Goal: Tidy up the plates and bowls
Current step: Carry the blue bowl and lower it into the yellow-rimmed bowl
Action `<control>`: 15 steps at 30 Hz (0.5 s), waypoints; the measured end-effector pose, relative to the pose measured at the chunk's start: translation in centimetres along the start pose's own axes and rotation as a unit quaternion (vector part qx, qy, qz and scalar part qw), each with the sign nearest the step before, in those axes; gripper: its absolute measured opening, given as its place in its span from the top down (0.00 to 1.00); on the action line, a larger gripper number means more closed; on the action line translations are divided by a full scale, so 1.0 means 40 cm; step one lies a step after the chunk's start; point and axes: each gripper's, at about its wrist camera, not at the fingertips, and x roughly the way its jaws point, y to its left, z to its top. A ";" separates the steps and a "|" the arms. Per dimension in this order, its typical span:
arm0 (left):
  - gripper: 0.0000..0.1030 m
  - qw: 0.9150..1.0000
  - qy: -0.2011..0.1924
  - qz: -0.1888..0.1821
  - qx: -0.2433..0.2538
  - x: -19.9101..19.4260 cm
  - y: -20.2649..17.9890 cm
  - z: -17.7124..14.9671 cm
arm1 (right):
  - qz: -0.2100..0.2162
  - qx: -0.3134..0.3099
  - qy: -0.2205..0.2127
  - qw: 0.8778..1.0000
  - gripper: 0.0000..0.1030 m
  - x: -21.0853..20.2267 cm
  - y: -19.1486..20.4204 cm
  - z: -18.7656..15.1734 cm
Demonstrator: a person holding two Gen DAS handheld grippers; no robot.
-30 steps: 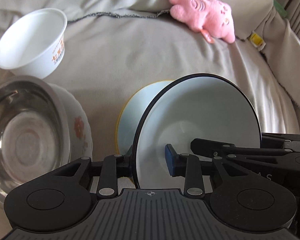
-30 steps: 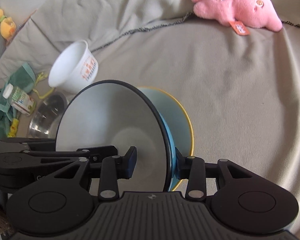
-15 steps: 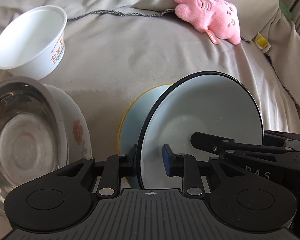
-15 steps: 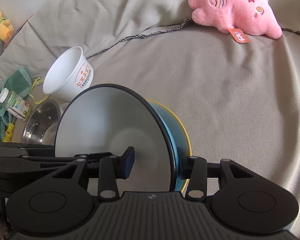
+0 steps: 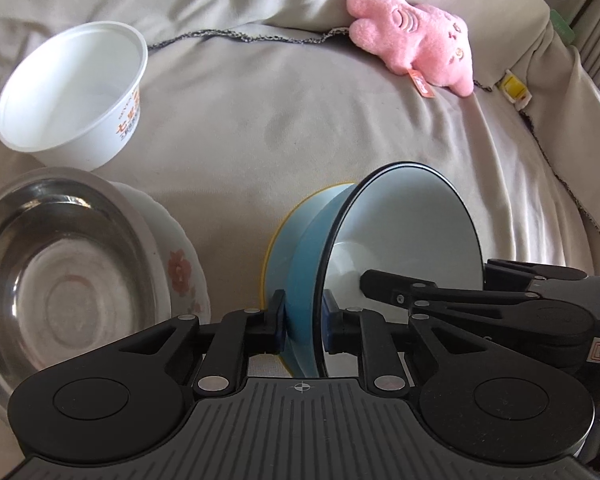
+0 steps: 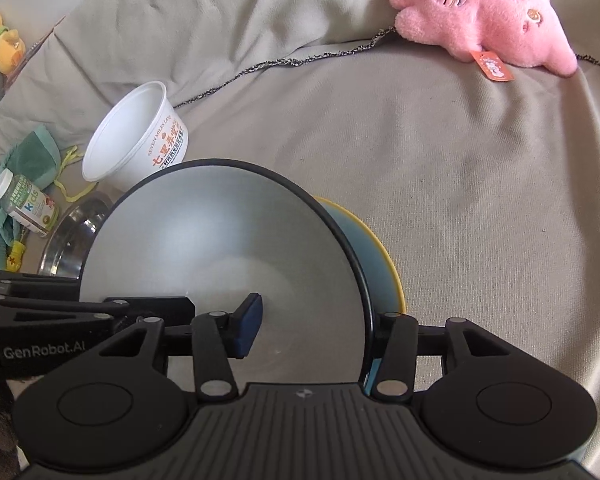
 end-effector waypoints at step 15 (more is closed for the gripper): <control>0.79 1.000 -0.004 0.001 0.011 -0.007 -0.001 0.015 | 0.023 0.013 0.003 1.000 0.60 -0.016 -0.030 0.018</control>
